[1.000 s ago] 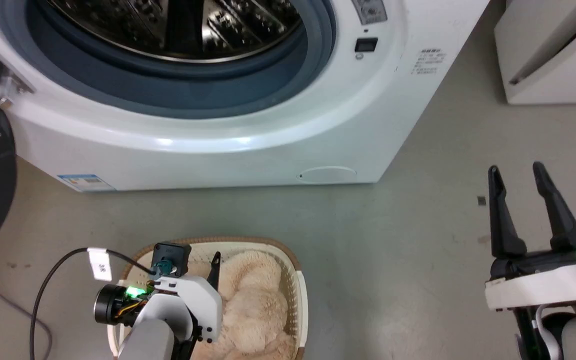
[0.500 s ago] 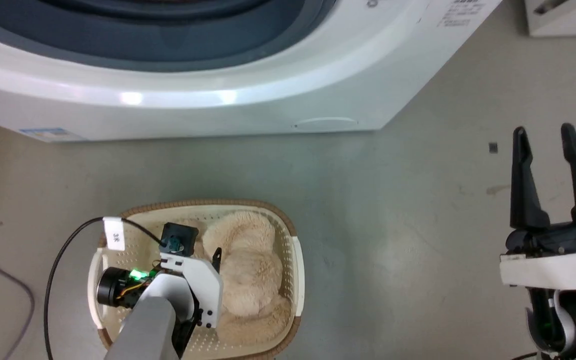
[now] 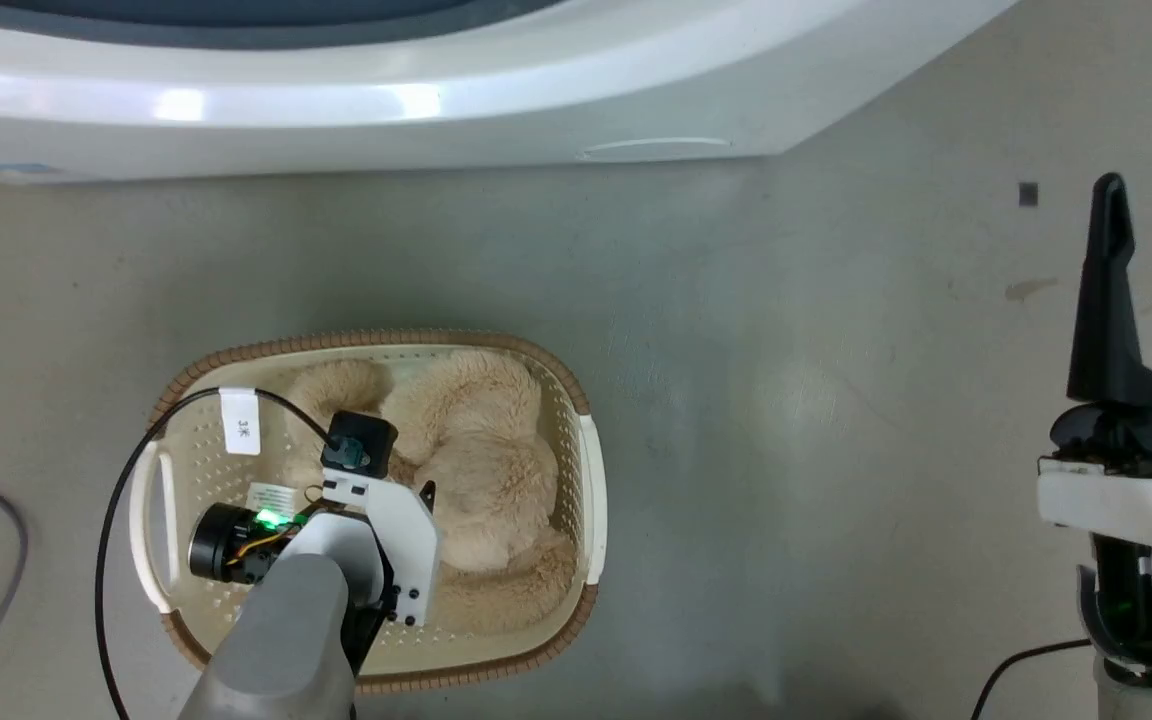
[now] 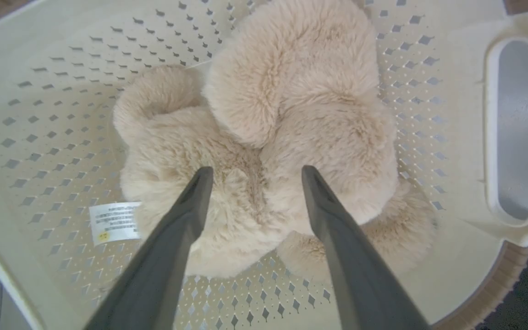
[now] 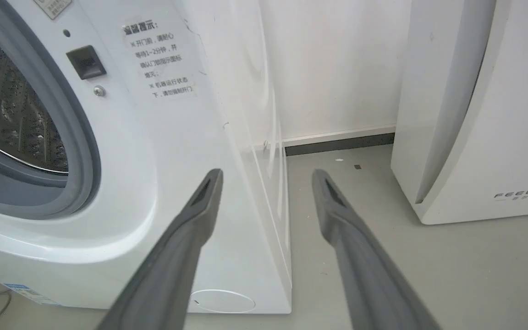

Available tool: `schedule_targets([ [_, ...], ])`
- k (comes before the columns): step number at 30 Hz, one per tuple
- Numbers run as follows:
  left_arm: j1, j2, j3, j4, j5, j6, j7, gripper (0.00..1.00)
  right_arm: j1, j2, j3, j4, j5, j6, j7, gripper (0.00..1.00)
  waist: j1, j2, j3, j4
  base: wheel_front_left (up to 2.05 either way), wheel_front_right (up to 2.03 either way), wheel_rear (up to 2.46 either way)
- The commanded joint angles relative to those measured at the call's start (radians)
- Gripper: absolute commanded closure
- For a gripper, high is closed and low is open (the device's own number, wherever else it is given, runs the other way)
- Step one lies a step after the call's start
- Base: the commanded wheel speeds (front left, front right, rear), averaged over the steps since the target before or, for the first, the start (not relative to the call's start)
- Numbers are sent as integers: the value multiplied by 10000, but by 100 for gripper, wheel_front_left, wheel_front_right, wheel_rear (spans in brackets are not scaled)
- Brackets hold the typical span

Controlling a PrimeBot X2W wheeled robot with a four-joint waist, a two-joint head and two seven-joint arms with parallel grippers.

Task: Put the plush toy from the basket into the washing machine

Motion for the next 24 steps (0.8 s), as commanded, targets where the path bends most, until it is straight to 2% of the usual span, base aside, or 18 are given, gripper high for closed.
schedule_targets([
  [1, -328, 94, -109, 305, -88, -40, 74, 0, -267, -2, -22, -165, 129, -5, -136, 0, -2, 0, 262, -44, 0, 0, 0],
  [24, -1977, 274, -818, 2565, -644, -79, 225, 0, -1035, -2, -148, -826, 797, -6, -593, 0, -2, 0, 2057, -189, 0, 0, 0],
])
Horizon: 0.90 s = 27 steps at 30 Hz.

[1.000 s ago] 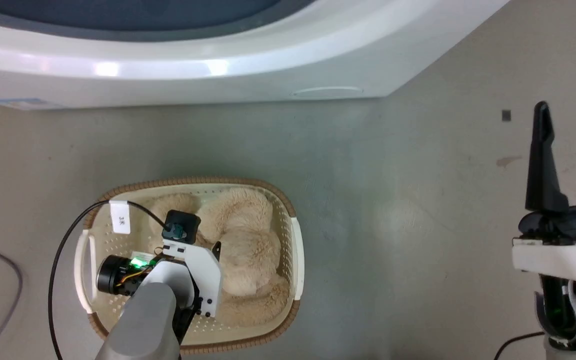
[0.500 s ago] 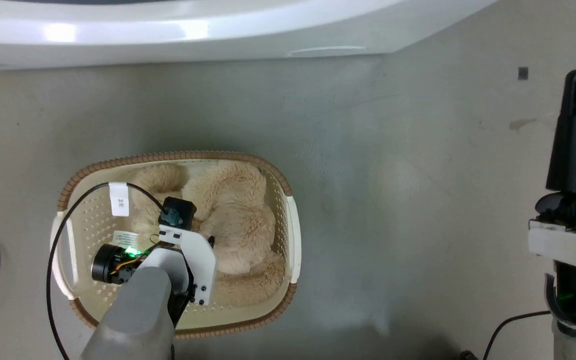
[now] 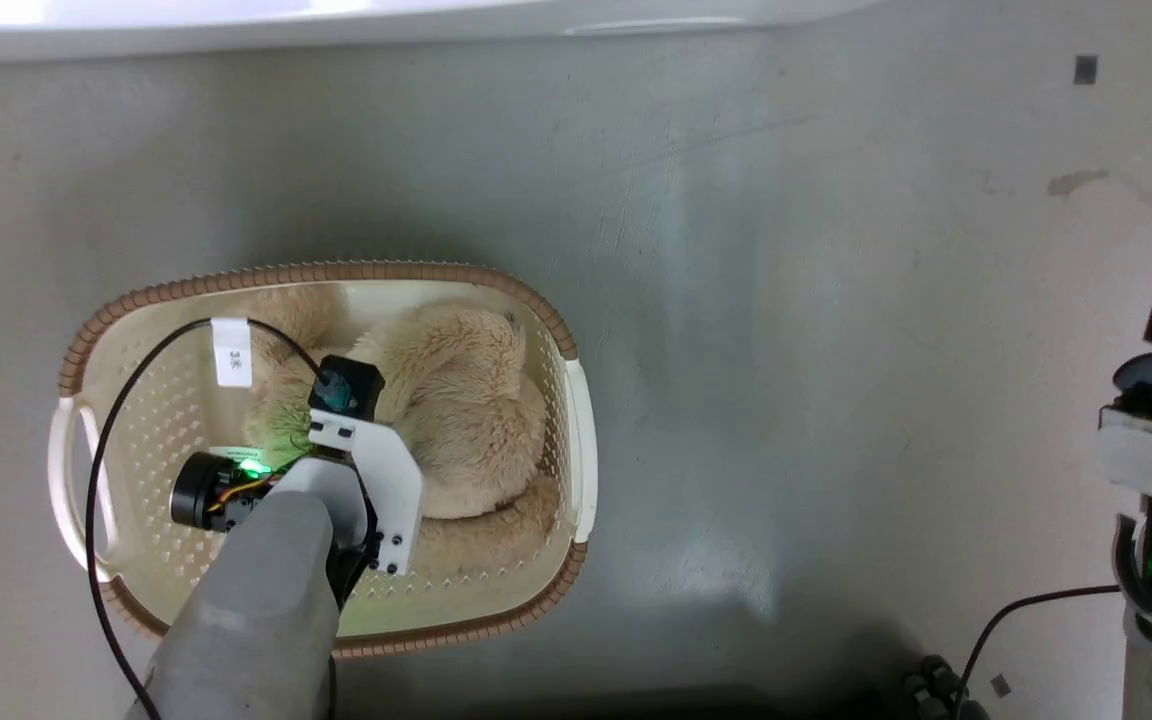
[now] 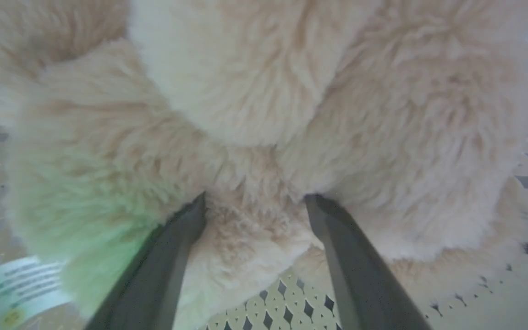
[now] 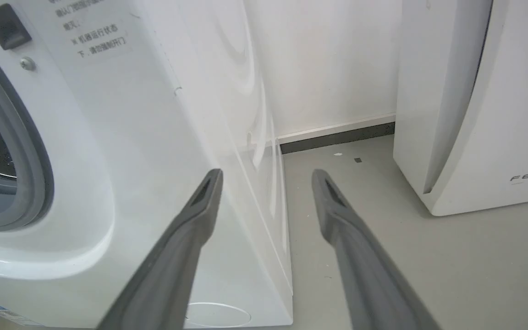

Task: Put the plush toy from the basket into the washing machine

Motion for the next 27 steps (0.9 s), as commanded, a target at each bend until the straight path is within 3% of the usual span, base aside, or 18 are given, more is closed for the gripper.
schedule_targets([
  [1, -190, 76, -67, 331, -61, 3, 42, 0, -266, -2, -32, -125, 97, -6, -83, 0, -1, 0, 122, 8, 0, 0, 0],
  [4, -389, 90, -178, 636, -132, 36, 31, 0, -399, -2, -51, -224, 155, -7, -144, 0, -1, 0, 311, 17, 0, 0, 0],
  [6, -498, 97, -256, 842, -188, 20, 140, 87, -482, -2, -68, -299, 180, -7, -186, 0, -1, 0, 424, 21, 0, 0, 0],
  [7, -560, 97, -314, 945, -199, 4, 168, 100, -513, -2, -86, -334, 193, -7, -207, 0, -1, 0, 474, 29, 0, 0, 0],
  [15, -968, 80, -679, 1768, -382, -68, -89, 100, -783, -2, -187, -505, 416, -7, -373, 0, -1, 0, 617, 6, 0, 0, 0],
  [27, -186, 26, -344, 1787, -1048, -166, -986, 100, -271, -2, -98, 252, 531, -7, -377, 0, -1, 0, -1323, -51, 0, 0, 0],
])
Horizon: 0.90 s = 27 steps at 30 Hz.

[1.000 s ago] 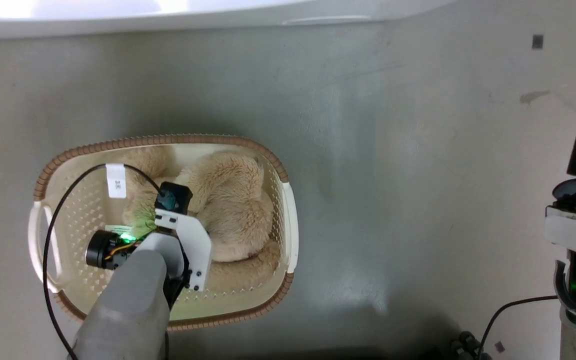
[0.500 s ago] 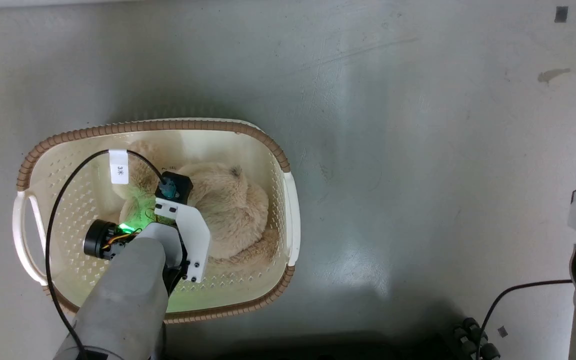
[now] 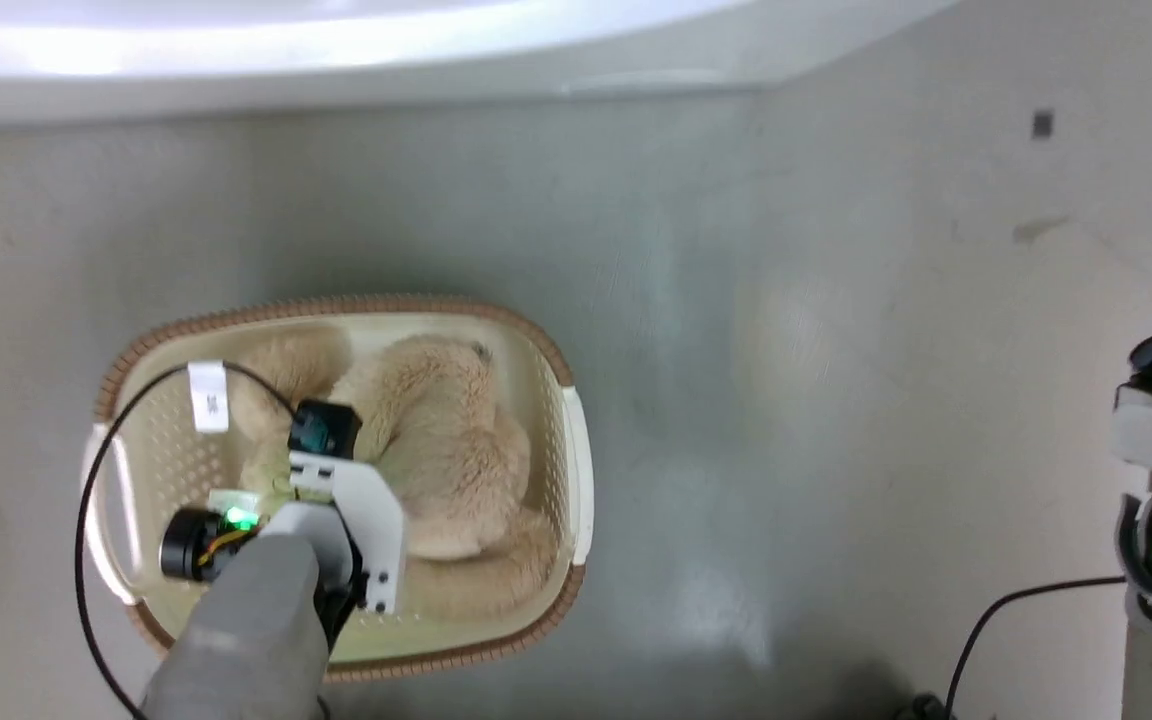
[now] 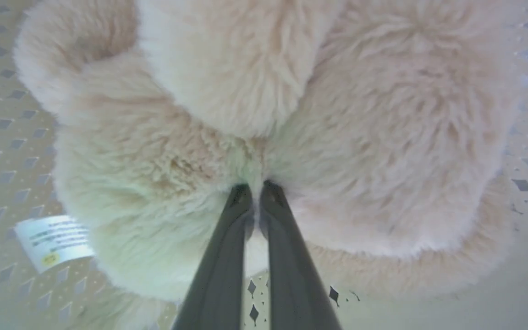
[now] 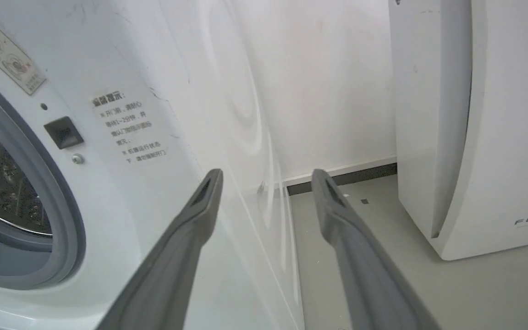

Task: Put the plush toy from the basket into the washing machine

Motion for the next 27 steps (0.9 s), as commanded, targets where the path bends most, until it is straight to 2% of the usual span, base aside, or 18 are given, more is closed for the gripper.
schedule_targets([
  [1, 180, 27, 36, 27, -95, -53, -93, 100, 170, -4, 4, 103, 51, -7, -44, 0, -1, 0, -696, 5, 0, 0, 0],
  [15, 1388, -240, -428, 27, -180, -455, -1554, 100, 1492, -4, 239, 839, -236, -7, -44, 0, -1, 0, -3470, 263, 0, 0, 0],
  [21, 1921, -485, -509, 23, -480, -562, -2527, 100, 2216, -4, 186, 896, -292, -7, -44, 0, -1, 0, -4630, 477, 0, 0, 0],
  [27, 2293, -587, -710, -143, -530, -587, -3044, 100, 2799, -4, 152, 944, -293, -7, -44, 0, -1, 0, -5499, 691, 0, 0, 0],
])
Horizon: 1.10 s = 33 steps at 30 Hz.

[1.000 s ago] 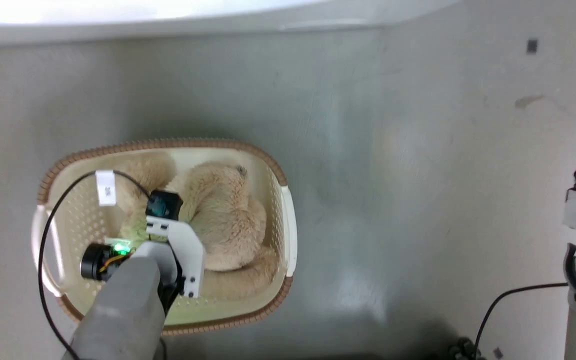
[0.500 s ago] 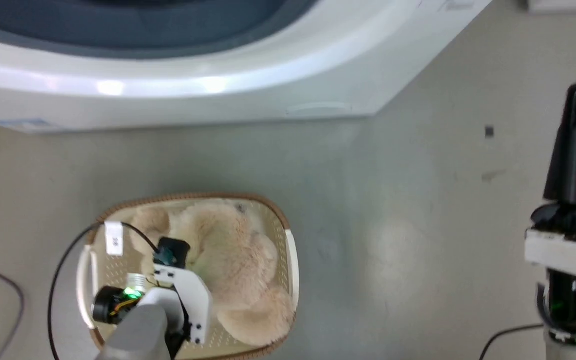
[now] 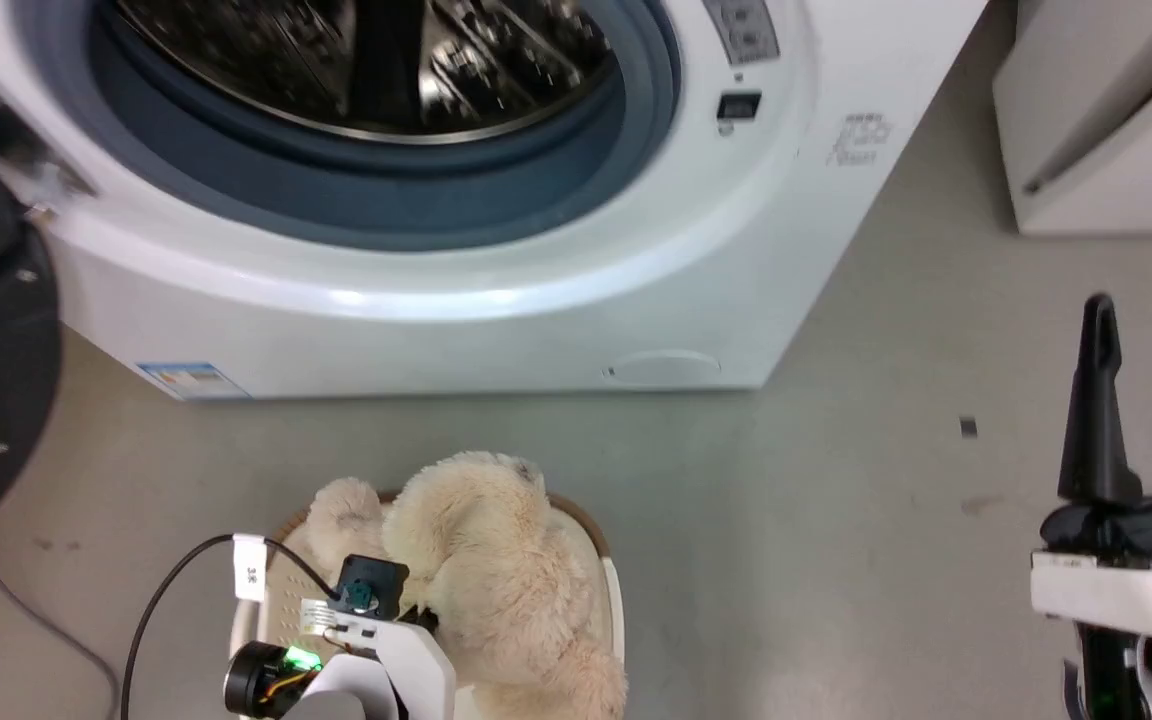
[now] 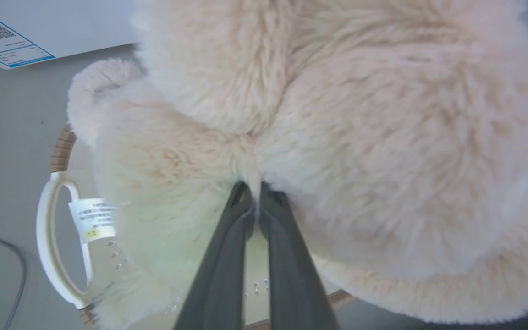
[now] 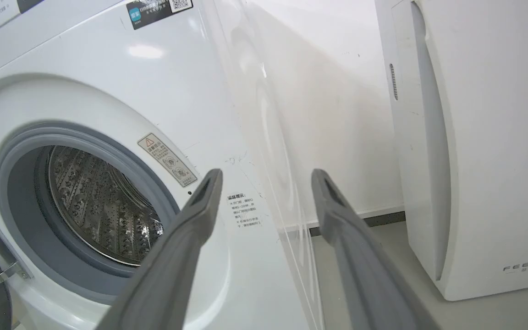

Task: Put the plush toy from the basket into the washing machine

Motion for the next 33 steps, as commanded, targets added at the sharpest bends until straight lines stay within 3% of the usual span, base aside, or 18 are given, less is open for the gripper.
schedule_targets([
  [1, 123, -34, -24, -147, -54, -25, -145, 100, 239, -2, -13, 34, -68, -7, -44, 0, 1, 0, -498, 203, 0, 0, 0],
  [7, 420, -5, -57, -848, -58, 16, -277, 100, 652, -2, -54, 85, -68, -7, -44, 0, 1, 0, -1145, 379, 0, 0, 0],
  [18, 1061, 266, 334, -3672, 189, 569, -287, 100, 1026, -2, -33, 75, -20, -7, -44, 0, 1, 0, -1813, 468, 0, 0, 0],
  [33, 733, 415, 1274, -6198, 702, 1298, -288, 100, 1031, -2, 0, -19, 90, -7, -44, 0, 1, 0, -1713, 36, 0, 0, 0],
])
